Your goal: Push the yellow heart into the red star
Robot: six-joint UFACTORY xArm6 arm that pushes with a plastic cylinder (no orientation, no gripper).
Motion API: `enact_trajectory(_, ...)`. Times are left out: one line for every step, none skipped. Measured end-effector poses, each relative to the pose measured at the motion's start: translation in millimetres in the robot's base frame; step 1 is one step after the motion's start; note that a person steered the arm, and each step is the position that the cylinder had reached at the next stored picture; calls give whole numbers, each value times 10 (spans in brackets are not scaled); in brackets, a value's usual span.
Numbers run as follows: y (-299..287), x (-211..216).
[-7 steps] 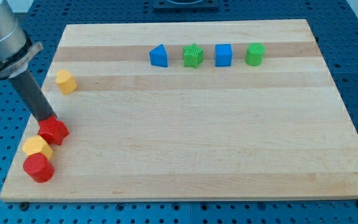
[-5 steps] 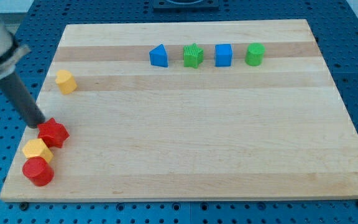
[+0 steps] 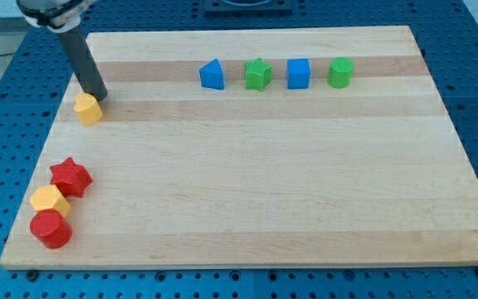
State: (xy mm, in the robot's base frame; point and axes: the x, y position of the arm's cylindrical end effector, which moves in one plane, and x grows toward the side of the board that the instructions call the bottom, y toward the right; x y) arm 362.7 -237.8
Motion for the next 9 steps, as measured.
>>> enact_trajectory(-95, 190)
enact_trajectory(-244, 282)
enact_trajectory(-430, 321)
enact_trajectory(-421, 538)
enact_trajectory(-409, 808)
enact_trajectory(-392, 982)
enact_trajectory(-392, 1110)
enact_trajectory(-433, 1165)
enact_trajectory(-527, 1009)
